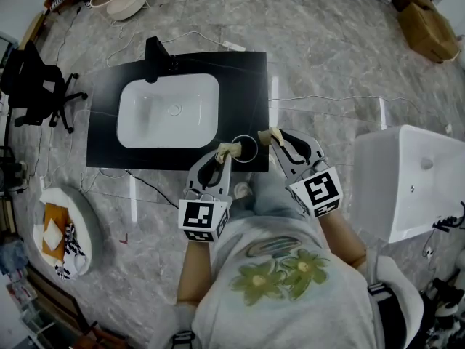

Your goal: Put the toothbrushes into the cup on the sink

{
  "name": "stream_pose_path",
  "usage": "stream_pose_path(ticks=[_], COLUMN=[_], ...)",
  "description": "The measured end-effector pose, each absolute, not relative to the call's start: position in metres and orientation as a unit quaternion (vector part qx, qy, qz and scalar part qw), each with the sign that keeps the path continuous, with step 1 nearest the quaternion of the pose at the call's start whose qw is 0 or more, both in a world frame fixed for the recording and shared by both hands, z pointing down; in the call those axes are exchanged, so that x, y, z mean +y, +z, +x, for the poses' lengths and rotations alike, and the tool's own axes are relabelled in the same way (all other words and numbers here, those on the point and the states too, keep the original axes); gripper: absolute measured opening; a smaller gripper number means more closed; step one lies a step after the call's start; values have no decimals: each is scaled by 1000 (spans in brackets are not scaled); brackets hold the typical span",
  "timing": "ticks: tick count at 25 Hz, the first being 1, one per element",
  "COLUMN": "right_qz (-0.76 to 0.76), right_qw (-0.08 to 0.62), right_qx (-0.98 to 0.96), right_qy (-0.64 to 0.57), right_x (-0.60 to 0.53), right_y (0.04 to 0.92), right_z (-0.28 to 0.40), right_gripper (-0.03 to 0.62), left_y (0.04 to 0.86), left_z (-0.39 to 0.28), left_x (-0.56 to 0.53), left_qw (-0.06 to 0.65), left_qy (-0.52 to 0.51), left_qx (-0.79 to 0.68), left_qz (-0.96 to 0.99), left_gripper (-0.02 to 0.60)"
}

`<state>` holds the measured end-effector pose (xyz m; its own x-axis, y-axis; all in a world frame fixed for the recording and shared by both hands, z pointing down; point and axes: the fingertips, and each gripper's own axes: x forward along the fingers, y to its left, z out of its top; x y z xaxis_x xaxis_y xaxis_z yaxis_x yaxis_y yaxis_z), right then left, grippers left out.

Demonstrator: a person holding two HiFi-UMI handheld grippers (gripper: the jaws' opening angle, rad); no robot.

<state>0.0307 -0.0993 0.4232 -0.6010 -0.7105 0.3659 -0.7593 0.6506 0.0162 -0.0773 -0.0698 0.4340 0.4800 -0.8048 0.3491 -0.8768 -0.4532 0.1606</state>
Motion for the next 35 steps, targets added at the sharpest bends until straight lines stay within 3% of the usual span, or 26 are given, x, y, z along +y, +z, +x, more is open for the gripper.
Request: stream_pose_path(ticks=[35], right_qz=[398], right_qw=[183], right_qx=[-895], right_qy=[82], right_x=[-106], right_y=[439], right_z=[33], right_gripper=[81], left_y=[466], left_z=[-70], left_x=[-76], left_qw=[169], left_qy=[145], left_qx=[-493], left_qz=[841], left_gripper=[61])
